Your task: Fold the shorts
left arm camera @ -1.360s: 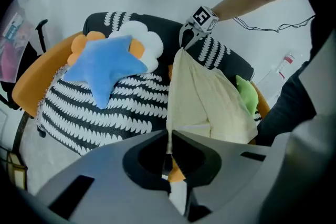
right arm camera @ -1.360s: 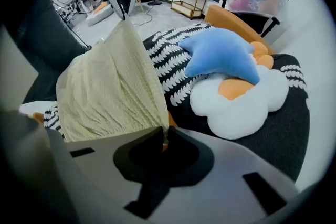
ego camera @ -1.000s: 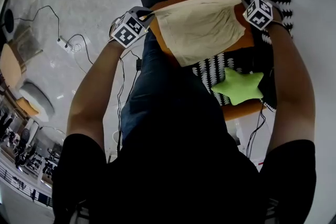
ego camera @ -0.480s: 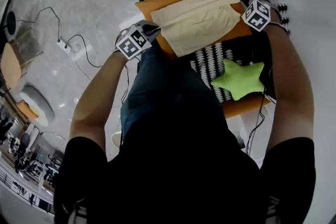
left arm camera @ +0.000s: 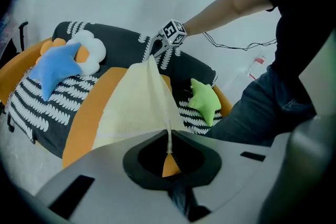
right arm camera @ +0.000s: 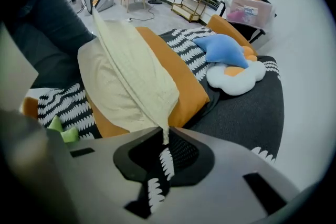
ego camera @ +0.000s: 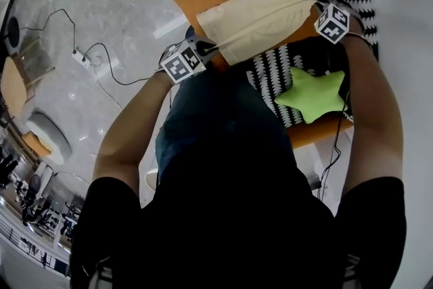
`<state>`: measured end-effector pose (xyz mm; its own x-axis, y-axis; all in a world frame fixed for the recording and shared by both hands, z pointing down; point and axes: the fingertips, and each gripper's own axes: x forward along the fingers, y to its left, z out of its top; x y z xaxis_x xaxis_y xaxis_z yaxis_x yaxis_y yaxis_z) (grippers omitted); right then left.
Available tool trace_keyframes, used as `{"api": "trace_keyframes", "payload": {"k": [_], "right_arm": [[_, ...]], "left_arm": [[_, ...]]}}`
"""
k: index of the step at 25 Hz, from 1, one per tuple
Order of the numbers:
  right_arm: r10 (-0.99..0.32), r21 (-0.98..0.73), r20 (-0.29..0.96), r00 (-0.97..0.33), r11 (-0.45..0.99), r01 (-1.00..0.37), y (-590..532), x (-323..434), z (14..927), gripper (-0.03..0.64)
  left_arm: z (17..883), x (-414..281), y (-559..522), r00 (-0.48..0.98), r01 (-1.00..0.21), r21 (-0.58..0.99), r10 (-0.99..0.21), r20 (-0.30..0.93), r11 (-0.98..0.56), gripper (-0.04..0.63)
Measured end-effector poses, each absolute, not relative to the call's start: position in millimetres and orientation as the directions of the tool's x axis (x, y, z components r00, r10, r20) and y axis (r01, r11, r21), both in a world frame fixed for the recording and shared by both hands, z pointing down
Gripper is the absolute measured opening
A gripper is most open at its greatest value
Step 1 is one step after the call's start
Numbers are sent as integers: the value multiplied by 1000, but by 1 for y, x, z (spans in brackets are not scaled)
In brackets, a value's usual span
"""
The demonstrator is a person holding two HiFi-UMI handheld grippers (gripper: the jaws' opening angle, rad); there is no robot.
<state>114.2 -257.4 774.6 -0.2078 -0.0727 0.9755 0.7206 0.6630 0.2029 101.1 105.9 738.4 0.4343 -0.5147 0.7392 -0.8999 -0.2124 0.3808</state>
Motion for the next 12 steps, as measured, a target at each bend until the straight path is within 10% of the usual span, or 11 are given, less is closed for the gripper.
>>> {"api": "trace_keyframes", "payload": {"k": [12], "right_arm": [[-134,201,980,-150,680,705,-252,147,801,40]], "left_arm": [[767,159,113,521,-854,445,-450,725,-269,28]]}}
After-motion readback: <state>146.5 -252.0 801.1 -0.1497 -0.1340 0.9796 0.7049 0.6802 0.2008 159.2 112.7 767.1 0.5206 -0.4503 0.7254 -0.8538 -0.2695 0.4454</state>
